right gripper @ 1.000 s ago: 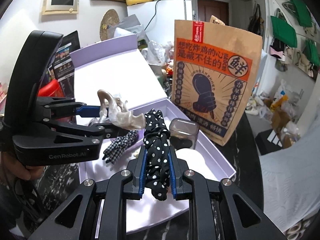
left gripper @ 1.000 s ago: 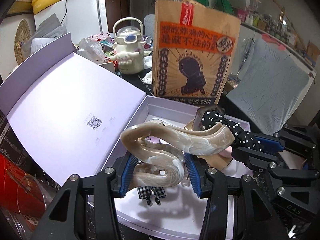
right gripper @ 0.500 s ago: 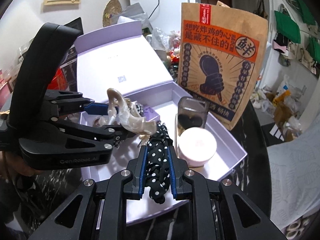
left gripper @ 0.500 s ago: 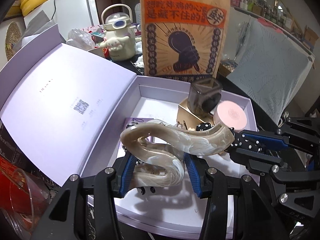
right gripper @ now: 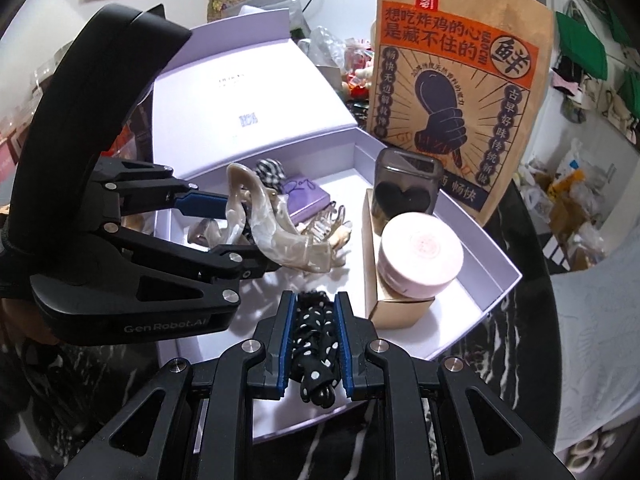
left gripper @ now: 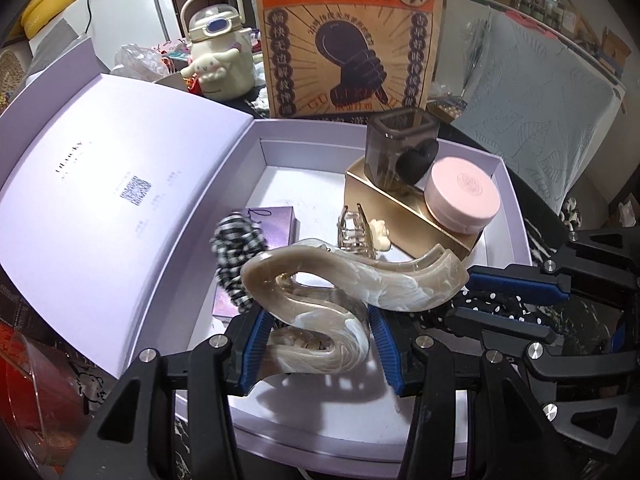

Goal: Organize rigid objects
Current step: 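Carry the scrunchie and S-clip into the gift box with both tools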

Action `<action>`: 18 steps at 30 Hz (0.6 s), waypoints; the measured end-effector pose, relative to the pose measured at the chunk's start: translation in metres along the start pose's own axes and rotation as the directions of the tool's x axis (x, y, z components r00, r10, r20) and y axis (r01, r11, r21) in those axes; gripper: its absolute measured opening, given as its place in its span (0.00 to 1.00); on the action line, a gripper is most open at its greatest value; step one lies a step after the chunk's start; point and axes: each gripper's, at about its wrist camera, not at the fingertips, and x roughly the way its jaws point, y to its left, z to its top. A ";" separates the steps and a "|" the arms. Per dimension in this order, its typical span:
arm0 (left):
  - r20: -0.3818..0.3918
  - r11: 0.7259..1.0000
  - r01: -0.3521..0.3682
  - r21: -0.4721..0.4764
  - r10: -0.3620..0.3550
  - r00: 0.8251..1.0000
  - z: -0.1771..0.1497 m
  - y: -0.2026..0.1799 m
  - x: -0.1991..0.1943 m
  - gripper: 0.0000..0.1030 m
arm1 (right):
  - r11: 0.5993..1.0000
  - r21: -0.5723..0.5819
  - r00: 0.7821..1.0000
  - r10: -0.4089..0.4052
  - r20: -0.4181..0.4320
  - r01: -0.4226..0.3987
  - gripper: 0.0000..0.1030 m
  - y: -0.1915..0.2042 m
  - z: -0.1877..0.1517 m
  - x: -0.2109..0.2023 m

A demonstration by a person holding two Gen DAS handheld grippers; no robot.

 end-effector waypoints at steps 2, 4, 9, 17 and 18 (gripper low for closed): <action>-0.005 1.000 0.000 0.004 0.000 1.000 -0.001 0.000 0.002 0.46 | 1.000 0.001 1.000 0.001 -0.007 -0.001 0.19 0.000 0.000 0.002; -0.004 1.000 -0.005 0.012 0.005 1.000 -0.001 -0.001 0.002 0.46 | 1.000 0.000 1.000 -0.002 -0.015 0.002 0.19 0.000 0.000 0.005; -0.009 0.999 -0.016 0.032 0.017 1.000 0.000 -0.004 0.003 0.46 | 1.000 -0.010 0.999 -0.007 -0.035 0.007 0.19 0.002 -0.003 0.010; -0.011 0.998 -0.044 0.038 0.044 0.999 0.003 -0.003 0.006 0.46 | 0.999 -0.035 0.998 -0.042 -0.049 0.040 0.19 0.008 -0.006 0.014; -0.010 0.998 -0.047 0.039 0.047 0.999 0.003 -0.004 0.007 0.46 | 0.998 -0.037 0.998 -0.044 -0.050 0.043 0.19 0.008 -0.006 0.015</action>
